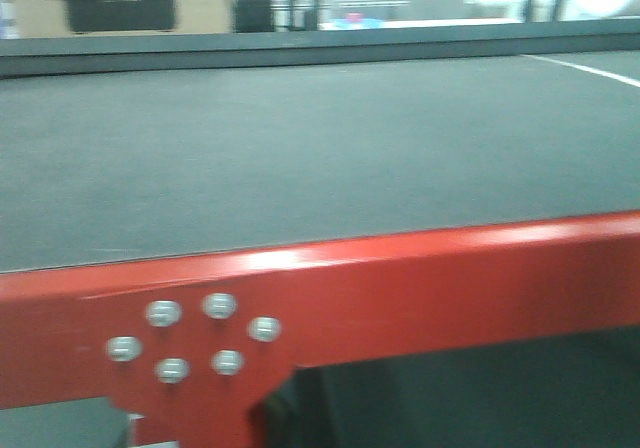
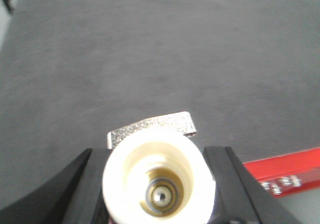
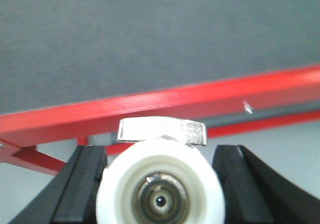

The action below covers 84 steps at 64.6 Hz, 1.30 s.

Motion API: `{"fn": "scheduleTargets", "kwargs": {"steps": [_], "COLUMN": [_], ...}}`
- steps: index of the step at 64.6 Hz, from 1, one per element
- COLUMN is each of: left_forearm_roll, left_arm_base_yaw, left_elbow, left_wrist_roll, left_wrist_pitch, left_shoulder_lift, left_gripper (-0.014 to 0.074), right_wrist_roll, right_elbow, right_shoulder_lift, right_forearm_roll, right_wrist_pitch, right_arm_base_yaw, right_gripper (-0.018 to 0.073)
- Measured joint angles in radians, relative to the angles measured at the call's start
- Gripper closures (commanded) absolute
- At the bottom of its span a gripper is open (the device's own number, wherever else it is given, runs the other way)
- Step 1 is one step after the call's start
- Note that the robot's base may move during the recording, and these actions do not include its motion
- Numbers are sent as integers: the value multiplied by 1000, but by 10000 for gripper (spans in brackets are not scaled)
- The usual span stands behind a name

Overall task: Place valve from conveyor to right shelf box
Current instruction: 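Drive the base away from the conveyor holding both valves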

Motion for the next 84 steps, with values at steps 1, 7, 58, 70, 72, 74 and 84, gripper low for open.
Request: {"fn": "scheduleTargets", "kwargs": {"steps": [1, 7, 58, 70, 72, 74, 84], "left_forearm_roll": [0, 0, 0, 0, 0, 0, 0], "left_arm_base_yaw": [0, 0, 0, 0, 0, 0, 0], "left_elbow": [0, 0, 0, 0, 0, 0, 0], "left_wrist_roll": [0, 0, 0, 0, 0, 0, 0], "left_wrist_pitch": [0, 0, 0, 0, 0, 0, 0], "left_shoulder_lift": [0, 0, 0, 0, 0, 0, 0], "left_gripper": [708, 708, 708, 708, 708, 708, 708], "right_wrist_roll": [0, 0, 0, 0, 0, 0, 0], "right_elbow": [0, 0, 0, 0, 0, 0, 0], "right_shoulder_lift": [0, 0, 0, 0, 0, 0, 0], "right_forearm_roll": [0, 0, 0, 0, 0, 0, 0], "right_wrist_pitch": [0, 0, -1, -1, -1, -1, -1], "right_arm_base_yaw": [0, 0, 0, 0, 0, 0, 0], "right_gripper": [727, 727, 727, 727, 727, 727, 727]}}
